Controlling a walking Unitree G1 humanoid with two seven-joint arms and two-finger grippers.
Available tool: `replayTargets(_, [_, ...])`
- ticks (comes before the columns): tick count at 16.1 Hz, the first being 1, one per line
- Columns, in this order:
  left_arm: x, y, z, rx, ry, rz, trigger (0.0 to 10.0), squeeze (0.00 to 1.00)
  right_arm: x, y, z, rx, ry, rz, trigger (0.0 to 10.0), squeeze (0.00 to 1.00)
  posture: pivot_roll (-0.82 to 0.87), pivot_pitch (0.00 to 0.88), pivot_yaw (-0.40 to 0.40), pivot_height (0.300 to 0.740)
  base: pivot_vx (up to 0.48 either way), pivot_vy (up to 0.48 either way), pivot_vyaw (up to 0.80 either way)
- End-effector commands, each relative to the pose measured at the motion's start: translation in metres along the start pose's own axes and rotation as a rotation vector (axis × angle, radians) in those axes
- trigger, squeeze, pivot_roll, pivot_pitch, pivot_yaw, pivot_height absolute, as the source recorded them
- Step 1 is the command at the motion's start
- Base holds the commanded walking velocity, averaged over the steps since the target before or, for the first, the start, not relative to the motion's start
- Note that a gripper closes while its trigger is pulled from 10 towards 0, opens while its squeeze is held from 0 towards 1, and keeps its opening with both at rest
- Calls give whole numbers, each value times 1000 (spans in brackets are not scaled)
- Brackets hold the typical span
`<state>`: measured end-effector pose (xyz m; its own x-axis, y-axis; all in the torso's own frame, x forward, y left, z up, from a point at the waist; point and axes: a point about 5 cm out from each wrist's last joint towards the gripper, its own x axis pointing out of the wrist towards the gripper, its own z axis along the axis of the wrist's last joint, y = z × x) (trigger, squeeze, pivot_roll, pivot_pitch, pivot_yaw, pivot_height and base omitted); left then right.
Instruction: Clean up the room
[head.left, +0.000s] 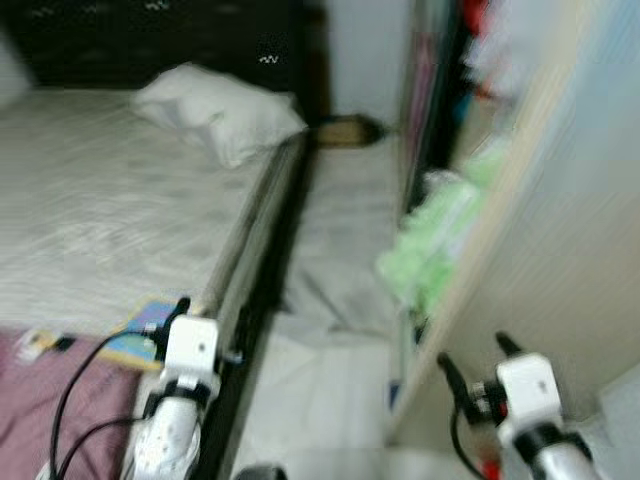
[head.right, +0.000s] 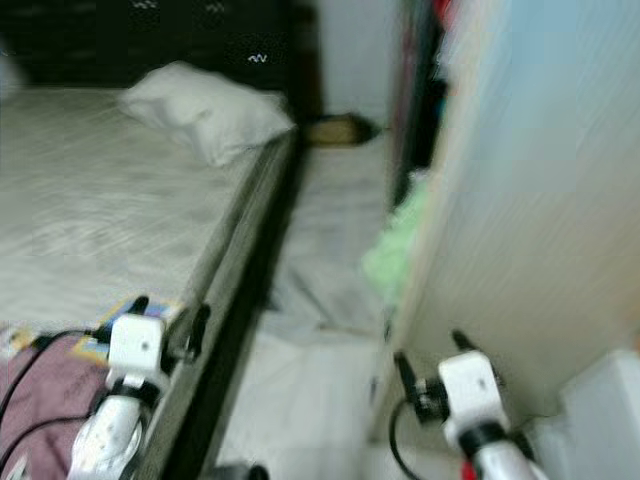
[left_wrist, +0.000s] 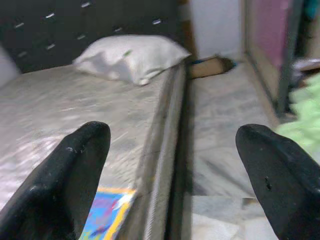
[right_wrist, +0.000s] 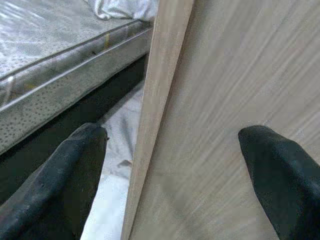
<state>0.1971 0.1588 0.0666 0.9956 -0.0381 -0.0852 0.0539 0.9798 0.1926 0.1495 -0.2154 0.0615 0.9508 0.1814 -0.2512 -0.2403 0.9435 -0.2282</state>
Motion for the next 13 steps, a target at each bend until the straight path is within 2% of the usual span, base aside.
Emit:
replayTargets(1, [0, 8, -1, 30, 9, 9, 10000, 0, 4, 0, 3, -1, -19, 31, 10000, 0, -85, 71, 9, 740, 0, 0, 656])
replayTargets(2, [0, 8, -1, 29, 10, 9, 10000, 0, 1, -9, -4, 10, 3, 2, 10000, 0, -87, 73, 9, 740, 0, 0, 0])
replayTargets(4, [1, 6, 0, 30, 9, 3, 10000, 0, 1, -12, -6, 12, 3, 1, 10000, 0, -87, 73, 9, 740, 0, 0, 0])
replayTargets(9, [2, 5, 0, 20, 10, -3, 10000, 0, 1, -1, -10, 27, -5, 13, 10000, 0, -87, 71, 14, 740, 0, 0, 0])
replayTargets(13, [4, 2, 0, 14, 8, -14, 10000, 0, 3, 0, -13, 28, -7, 9, 10000, 0, -93, 69, 12, 740, 0, 0, 0])
